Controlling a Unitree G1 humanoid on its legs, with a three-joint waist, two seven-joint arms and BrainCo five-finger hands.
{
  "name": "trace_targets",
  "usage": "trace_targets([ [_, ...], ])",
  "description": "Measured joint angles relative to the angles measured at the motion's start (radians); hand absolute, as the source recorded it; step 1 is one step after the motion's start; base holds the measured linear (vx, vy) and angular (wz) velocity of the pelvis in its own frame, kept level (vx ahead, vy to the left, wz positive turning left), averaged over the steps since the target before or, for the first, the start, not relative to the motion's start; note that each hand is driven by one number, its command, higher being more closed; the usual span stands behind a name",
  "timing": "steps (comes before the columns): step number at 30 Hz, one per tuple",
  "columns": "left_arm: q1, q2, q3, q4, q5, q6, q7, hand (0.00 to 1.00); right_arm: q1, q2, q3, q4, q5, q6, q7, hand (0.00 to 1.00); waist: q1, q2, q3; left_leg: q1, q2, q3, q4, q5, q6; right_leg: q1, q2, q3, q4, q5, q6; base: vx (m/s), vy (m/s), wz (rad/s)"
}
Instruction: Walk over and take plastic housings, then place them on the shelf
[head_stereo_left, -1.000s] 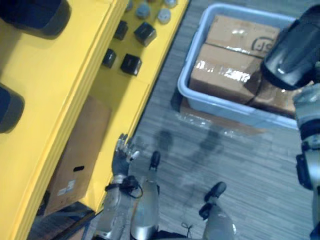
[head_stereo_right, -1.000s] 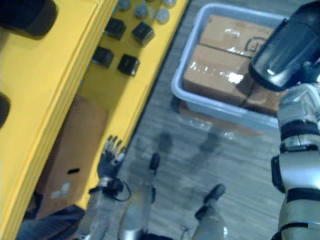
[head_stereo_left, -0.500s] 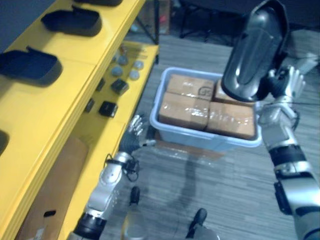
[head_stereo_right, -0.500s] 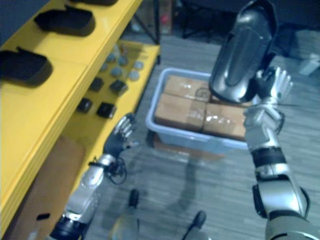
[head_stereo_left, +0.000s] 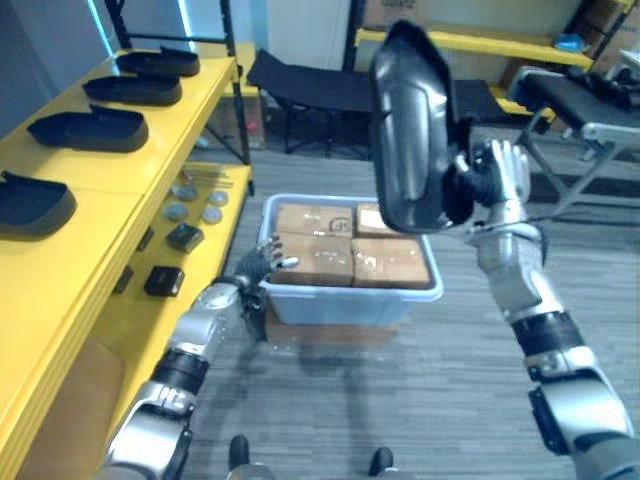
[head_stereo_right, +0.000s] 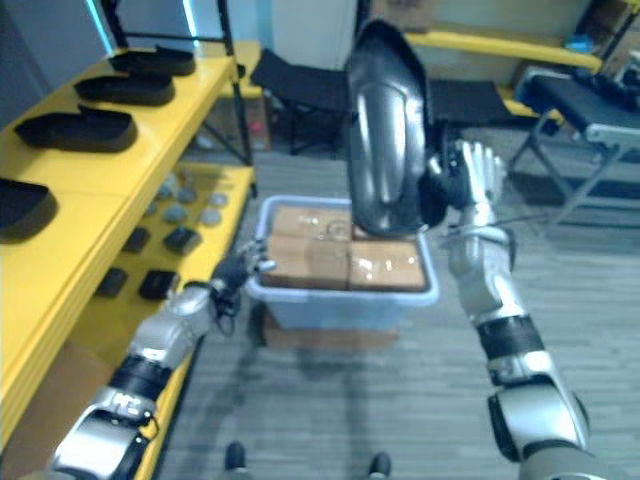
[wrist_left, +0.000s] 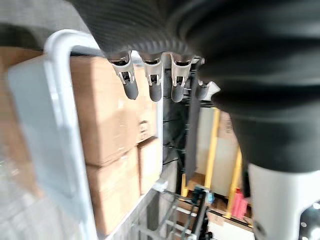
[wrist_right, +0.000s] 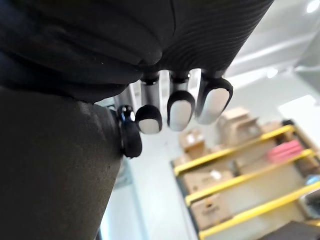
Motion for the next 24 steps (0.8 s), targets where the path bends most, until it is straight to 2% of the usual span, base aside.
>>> trace_targets([
  [5,-0.032,-0.003,-0.011,0.060,-0.047,0.018,-0.024,0.00,0.015,0.037,0.026,0.001,-0.013,-0.003,0.035,1.00,-0.005,-0.001,-0.001,0.002,-0.001,0.000,0.000,0.005,0.003,0.001,0.000,-0.001,0.008,0.012,0.002,0.00,0.000,0.00],
  [7,-0.044,-0.003,-0.013,0.078,-0.059,0.019,-0.024,0.00,0.015,0.041,0.040,0.001,-0.032,-0.019,0.046,1.00,-0.008,-0.001,-0.001,0.003,-0.001,-0.001,0.000,0.005,0.003,0.003,-0.001,-0.001,0.008,0.012,0.002,0.00,0.000,0.00],
  [13,-0.060,-0.005,-0.050,0.102,-0.221,0.037,-0.046,0.00,0.015,0.061,0.070,0.009,-0.059,-0.045,0.066,1.00,-0.009,-0.002,-0.005,0.003,-0.005,-0.004,0.000,0.005,0.003,0.005,-0.003,-0.001,0.007,0.012,0.003,0.00,0.000,0.00],
  [16,-0.060,-0.015,-0.051,0.121,-0.314,0.043,-0.064,0.00,0.020,0.063,0.110,0.036,-0.080,-0.079,0.068,1.00,-0.009,0.001,-0.019,0.000,-0.008,-0.007,0.000,0.004,0.003,0.005,-0.006,-0.002,0.007,0.009,0.005,-0.01,0.004,0.03],
  [24,-0.060,-0.018,-0.053,0.135,-0.401,0.037,-0.073,0.00,0.041,0.065,0.124,0.054,-0.117,-0.109,0.072,1.00,-0.008,0.005,-0.029,-0.002,-0.009,-0.011,0.000,0.001,-0.001,0.005,-0.007,-0.004,0.007,0.001,0.005,0.00,0.000,0.01],
])
